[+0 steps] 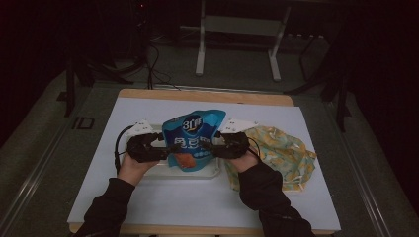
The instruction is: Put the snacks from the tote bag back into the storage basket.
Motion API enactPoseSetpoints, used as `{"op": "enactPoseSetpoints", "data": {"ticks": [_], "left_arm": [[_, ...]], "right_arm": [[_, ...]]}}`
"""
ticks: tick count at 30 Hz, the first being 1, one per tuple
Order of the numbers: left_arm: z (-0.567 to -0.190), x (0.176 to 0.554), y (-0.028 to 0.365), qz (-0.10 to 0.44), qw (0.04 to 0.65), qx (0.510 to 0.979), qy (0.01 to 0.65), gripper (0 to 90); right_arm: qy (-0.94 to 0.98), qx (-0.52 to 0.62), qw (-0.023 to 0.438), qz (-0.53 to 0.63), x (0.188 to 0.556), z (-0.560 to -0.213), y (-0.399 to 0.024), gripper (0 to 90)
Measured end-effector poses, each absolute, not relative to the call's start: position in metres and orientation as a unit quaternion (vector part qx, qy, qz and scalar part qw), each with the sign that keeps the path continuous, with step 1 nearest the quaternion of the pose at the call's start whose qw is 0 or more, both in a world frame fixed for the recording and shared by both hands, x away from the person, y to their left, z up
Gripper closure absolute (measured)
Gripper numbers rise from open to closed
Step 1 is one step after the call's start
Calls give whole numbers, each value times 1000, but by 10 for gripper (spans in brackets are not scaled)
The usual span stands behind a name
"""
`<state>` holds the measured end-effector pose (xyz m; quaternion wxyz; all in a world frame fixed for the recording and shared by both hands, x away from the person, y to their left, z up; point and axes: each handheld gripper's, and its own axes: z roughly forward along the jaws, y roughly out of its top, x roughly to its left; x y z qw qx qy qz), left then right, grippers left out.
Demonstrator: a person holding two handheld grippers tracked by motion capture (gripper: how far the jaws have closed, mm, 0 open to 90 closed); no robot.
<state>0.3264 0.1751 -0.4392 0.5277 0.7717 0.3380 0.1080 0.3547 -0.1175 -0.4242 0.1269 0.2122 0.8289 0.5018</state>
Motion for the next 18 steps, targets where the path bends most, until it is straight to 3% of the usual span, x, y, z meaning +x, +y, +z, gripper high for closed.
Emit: {"op": "enactPoseSetpoints", "data": {"ticks": [5, 10, 18], "left_arm": [[-440, 324, 179, 98, 540, 767, 332, 83], [-441, 321, 180, 103, 532, 769, 338, 80], [-447, 311, 178, 109, 526, 772, 339, 36]], "right_arm": [[825, 217, 125, 506, 354, -422, -120, 246], [830, 207, 131, 501, 352, -422, -123, 139], [827, 216, 142, 498, 350, -422, -133, 144]]}}
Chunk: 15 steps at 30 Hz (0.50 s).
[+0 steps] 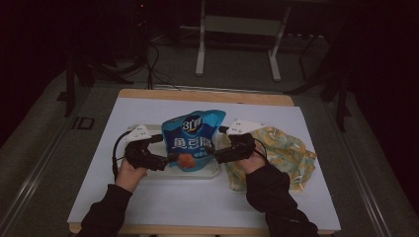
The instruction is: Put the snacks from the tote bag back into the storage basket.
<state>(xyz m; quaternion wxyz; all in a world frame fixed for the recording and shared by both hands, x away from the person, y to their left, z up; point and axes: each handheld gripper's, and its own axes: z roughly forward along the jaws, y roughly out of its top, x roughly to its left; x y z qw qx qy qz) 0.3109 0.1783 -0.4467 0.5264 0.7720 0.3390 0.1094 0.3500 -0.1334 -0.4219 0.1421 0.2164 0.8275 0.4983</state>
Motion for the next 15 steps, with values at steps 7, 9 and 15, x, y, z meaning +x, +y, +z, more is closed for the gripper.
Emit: {"op": "enactPoseSetpoints", "data": {"ticks": [7, 9, 15], "left_arm": [[-453, 301, 184, 100, 536, 763, 349, 33], [-455, 297, 184, 99, 535, 763, 349, 33], [-460, 286, 183, 99, 532, 764, 350, 32]], "right_arm": [[824, 220, 148, 501, 344, -420, -150, 145], [823, 222, 151, 500, 342, -420, -155, 145], [819, 226, 157, 504, 332, -423, -170, 145]]}}
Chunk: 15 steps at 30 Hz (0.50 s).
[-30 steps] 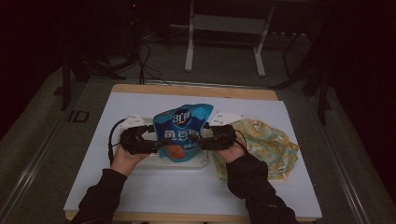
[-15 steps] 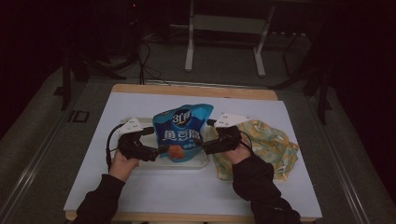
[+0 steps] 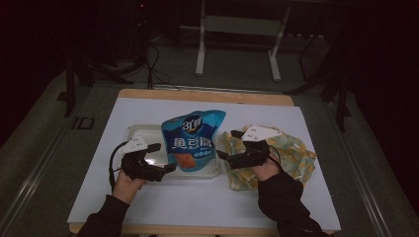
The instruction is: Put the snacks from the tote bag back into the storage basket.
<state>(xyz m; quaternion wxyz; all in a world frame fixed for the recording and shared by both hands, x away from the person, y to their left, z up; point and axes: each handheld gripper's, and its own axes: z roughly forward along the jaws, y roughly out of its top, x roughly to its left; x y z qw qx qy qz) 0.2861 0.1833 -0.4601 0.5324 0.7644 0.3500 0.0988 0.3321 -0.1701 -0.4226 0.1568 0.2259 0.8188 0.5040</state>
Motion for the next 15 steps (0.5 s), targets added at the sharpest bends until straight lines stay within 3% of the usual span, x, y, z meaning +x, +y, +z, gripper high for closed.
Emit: {"op": "enactPoseSetpoints", "data": {"ticks": [15], "left_arm": [[-488, 256, 180, 69, 520, 772, 359, 32]], "right_arm": [[804, 250, 163, 513, 303, -432, -215, 145]]}}
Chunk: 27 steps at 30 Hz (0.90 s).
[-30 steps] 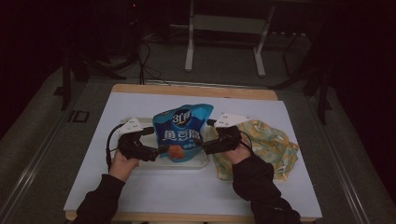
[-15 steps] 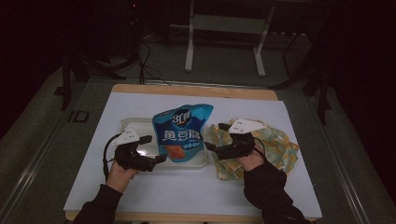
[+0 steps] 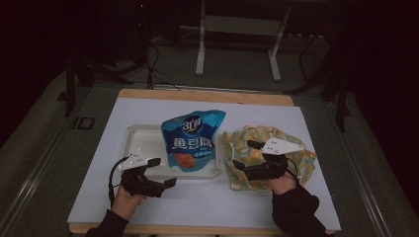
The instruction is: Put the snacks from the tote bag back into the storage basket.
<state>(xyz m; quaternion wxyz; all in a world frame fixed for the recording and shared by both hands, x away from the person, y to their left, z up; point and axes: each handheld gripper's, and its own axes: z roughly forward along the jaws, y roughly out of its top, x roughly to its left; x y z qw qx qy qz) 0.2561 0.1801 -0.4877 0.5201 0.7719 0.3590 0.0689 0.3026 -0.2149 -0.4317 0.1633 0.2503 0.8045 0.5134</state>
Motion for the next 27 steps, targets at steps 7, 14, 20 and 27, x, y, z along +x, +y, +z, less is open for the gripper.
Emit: {"op": "enactPoseSetpoints", "data": {"ticks": [7, 14, 20, 27], "left_arm": [[-493, 245, 167, 63, 512, 787, 339, 32], [-491, 241, 145, 49, 511, 801, 308, 32], [-490, 245, 124, 34, 516, 807, 285, 32], [-489, 250, 108, 27, 519, 810, 270, 32]], "right_arm": [[800, 262, 167, 513, 287, -439, -238, 145], [794, 281, 170, 512, 276, -450, -261, 145], [788, 297, 174, 510, 270, -455, -279, 145], [784, 314, 182, 503, 264, -462, -296, 143]]}}
